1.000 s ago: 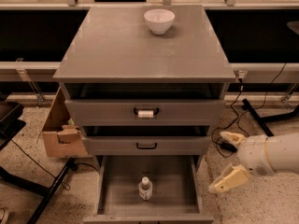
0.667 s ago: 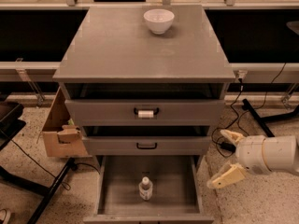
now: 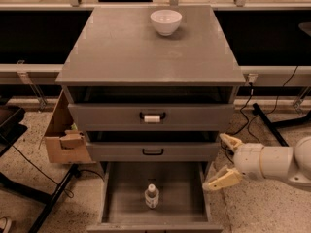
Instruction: Pick blue plastic bottle from bottom drawer and place on counter
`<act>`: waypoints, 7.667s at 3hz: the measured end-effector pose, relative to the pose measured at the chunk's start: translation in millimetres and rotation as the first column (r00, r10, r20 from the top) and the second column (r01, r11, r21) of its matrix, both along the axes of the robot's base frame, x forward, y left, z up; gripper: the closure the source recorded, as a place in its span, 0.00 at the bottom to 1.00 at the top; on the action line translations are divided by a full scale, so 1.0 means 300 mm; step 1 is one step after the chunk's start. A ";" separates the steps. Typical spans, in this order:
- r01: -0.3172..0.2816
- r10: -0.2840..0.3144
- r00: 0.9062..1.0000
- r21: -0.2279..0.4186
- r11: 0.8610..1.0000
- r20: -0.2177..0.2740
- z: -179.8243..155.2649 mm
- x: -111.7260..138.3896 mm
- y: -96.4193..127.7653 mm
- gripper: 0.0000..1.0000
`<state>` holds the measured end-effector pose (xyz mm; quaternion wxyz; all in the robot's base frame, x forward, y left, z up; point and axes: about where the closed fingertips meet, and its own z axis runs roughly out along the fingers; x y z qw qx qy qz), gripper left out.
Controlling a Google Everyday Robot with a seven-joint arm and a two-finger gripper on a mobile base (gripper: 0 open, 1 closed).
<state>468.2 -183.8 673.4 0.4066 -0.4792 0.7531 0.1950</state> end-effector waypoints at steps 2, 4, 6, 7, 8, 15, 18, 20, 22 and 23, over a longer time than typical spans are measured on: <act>0.012 -0.029 0.996 0.184 0.983 0.087 -0.316 0.246 0.153 0.00; 0.038 -0.052 0.998 0.277 0.960 0.043 -0.523 0.280 0.223 0.00; -0.101 0.074 0.992 0.305 0.947 0.098 -0.695 0.129 0.366 0.00; -0.195 0.156 0.977 0.320 0.927 0.144 -0.844 0.071 0.411 0.00; -0.242 0.196 0.966 0.324 0.915 0.167 -0.946 0.072 0.447 0.00; -0.243 0.212 0.970 0.481 0.843 0.119 -1.482 0.268 0.694 0.17; -0.234 0.215 0.972 0.519 0.822 0.098 -1.554 0.238 0.756 0.95; -0.211 0.146 0.976 0.510 0.834 0.163 -1.274 0.246 0.663 1.00; -0.098 -0.038 0.977 0.592 0.800 0.212 -0.539 0.093 0.366 1.00; -0.004 -0.112 0.984 0.636 0.771 0.141 -0.194 -0.055 0.270 1.00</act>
Offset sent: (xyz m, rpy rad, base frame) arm 0.1169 0.0679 -0.1627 0.2826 -0.1185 -0.0426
